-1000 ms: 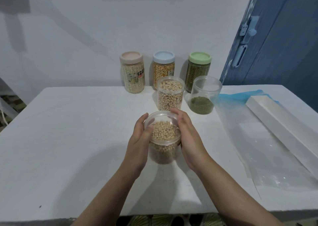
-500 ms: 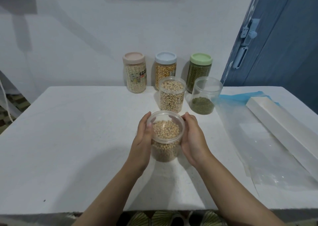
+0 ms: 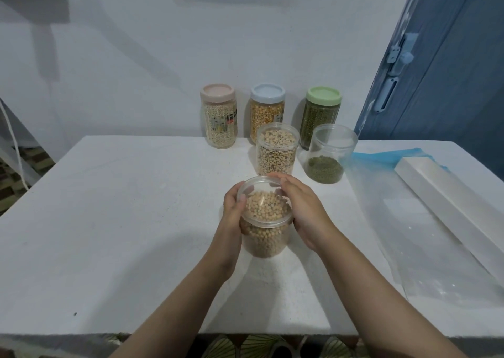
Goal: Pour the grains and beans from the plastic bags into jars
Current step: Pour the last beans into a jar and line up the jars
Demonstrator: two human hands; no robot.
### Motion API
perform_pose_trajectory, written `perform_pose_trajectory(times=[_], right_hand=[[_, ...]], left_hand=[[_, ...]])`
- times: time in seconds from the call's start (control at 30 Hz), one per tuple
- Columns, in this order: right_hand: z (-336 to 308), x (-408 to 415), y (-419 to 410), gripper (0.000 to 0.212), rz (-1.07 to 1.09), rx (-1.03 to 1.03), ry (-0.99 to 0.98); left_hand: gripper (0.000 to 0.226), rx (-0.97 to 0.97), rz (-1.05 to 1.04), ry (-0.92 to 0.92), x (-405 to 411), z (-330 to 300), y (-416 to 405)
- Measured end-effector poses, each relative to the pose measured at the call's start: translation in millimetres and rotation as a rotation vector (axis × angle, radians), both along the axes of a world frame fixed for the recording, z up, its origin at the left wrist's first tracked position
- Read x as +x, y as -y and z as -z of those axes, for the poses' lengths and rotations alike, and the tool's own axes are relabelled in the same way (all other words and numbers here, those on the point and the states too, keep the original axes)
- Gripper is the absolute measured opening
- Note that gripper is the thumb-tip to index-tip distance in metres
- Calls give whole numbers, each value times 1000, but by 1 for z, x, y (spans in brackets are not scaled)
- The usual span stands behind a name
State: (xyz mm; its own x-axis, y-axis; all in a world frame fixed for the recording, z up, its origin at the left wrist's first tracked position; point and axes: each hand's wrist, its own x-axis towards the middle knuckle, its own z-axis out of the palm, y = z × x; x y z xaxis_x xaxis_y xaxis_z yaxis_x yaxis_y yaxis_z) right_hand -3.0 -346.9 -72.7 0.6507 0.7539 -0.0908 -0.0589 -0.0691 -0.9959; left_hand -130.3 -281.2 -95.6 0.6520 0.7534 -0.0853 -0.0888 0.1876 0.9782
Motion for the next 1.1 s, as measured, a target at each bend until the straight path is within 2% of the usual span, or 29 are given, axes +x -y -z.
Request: perform_pose_trajectory(times=[0.13,0.27,0.37,0.47,0.57,0.7,0.8,0.9,0.97,1.03,1.1], right_hand=[[-5,4,-8,50,31,-9,-91],[2,6,-12,60,104,41,-89],[8,2,-4,49,82,113,-91],[15,-10,6,27,149,258,97],[21,-14,7,25,194,275,204],[11,-3,2,37,159,171,179],[6,2,-4,50,140,150,72],[11,3,-7,52,262,159,-32],[22,-2,3,57,327,186,32],[37,-13,16,61,253,235,89],[44,-20,25,74,97,247,38]], left_hand=[[58,-9,32,-19,1,6,-2],[45,22,-30,-69,5,7,0],[39,23,-99,-79,9,5,2],[28,-6,-132,-69,11,1,2],[28,53,-131,-57,11,-2,4],[47,113,-106,-25,7,1,4],[45,77,-88,-16,5,5,0],[34,-6,-59,20,3,5,-2],[39,-41,-40,44,2,3,-1],[47,-49,-20,67,2,0,0],[48,-67,-22,73,2,1,-2]])
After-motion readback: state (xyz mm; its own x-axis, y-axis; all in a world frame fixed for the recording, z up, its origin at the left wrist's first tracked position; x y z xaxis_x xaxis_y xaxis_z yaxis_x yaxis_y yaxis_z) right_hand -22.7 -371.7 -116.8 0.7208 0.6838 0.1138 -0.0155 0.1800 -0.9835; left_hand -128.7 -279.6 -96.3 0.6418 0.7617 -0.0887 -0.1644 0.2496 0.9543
